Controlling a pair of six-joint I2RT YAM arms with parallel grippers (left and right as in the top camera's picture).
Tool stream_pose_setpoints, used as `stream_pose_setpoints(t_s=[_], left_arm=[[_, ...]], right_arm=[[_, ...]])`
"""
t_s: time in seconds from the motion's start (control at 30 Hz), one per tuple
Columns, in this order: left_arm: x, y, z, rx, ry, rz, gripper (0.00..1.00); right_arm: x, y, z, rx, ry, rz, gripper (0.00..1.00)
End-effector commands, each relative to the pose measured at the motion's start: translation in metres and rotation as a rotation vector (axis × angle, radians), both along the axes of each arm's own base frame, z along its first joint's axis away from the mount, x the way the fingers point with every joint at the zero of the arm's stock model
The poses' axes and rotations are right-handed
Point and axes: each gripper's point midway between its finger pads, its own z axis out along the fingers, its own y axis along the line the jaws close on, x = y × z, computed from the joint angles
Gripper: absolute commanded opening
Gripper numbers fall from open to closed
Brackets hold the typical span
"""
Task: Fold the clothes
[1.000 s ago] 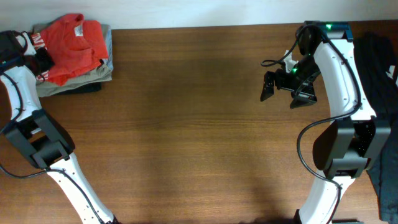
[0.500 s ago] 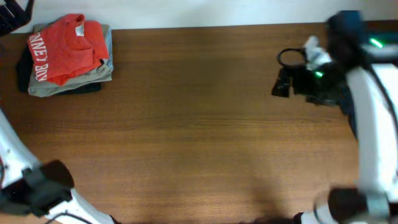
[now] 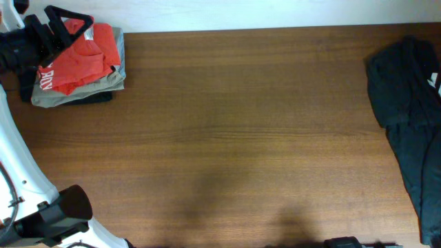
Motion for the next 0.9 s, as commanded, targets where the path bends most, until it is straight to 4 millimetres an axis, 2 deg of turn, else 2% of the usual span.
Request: stream_pose_setpoints(t_s=[0.0,0.1,0.67,0.77,0.87], left_arm=[[0.001,0.003,-0.004,0.014,0.015,0.018,0.99],[0.001,0.003,-0.004,0.014,0.015,0.018,0.99],[0.001,0.003,-0.004,0.014,0.015,0.018,0.99],[0.001,0.003,-0.004,0.014,0.015,0.018,0.99],[0.001,0.003,-0.004,0.014,0.015,0.018,0.99]], right_arm=[[-0.023,-0.007,-0.004,0.004,-0.069,-0.025,0.99],[-0.032,-0.007,-0.004,0.007,-0.101,-0.024,0.99],[-0.032,-0.007,-0.005,0.007,-0.098,-0.024,0.99],[-0.015,-0.01,-0.021,-0.007,-0.037,-0.062,0.99],[0.023,-0.011,-0.049,-0.031,0.022,-0.091,0.99]])
